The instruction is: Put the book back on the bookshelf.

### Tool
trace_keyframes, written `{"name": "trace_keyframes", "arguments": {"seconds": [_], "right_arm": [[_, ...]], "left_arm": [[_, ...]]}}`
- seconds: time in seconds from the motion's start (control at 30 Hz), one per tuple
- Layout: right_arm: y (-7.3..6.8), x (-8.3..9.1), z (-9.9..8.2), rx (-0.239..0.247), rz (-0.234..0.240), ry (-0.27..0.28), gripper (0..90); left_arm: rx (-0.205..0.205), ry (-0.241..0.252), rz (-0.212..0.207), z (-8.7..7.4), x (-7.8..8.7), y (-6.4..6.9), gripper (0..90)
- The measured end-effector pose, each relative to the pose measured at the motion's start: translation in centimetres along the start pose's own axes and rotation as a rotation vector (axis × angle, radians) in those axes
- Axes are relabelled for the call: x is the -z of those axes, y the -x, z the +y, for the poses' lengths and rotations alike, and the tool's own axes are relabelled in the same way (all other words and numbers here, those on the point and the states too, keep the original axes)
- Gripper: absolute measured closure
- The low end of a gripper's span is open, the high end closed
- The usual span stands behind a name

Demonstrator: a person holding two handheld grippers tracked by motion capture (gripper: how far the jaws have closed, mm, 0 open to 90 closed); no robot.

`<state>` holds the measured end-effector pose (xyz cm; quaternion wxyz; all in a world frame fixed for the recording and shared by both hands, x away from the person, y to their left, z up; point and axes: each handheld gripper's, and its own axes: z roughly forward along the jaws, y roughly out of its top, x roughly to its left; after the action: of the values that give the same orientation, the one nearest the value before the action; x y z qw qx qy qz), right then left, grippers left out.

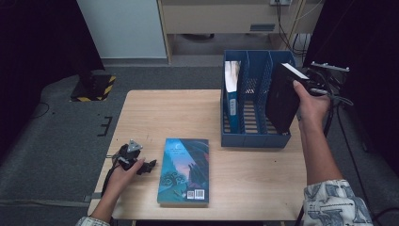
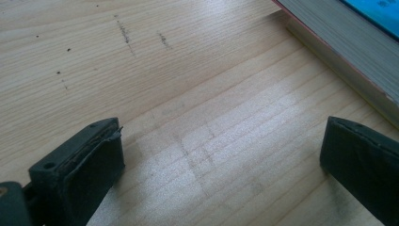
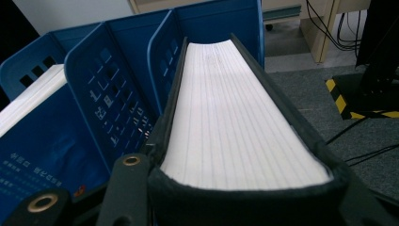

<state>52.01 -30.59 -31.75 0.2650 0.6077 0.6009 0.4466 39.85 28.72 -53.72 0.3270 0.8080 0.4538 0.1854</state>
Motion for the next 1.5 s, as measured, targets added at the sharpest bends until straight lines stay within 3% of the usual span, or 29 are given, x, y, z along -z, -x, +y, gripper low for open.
{"name": "trace_keyframes", "arguments": {"seconds": [0.8, 1.23, 1.5], "right_arm": [[0.1, -3.4, -1.7, -0.023, -0.047, 0.001, 52.9], [-0.4, -4.8, -2.3, -0.008, -0.069, -0.030, 52.8], [0.0, -5.3, -3.2, -0.029, -0.079, -0.037, 52.8]], "left_arm": [[-0.003, -0.001, -0.003, 0.0, 0.0, 0.0, 0.0], [-0.003, -0.001, -0.003, 0.0, 0.0, 0.0, 0.0], [-0.004, 0.000, -0.004, 0.0, 0.0, 0.0, 0.0]]}}
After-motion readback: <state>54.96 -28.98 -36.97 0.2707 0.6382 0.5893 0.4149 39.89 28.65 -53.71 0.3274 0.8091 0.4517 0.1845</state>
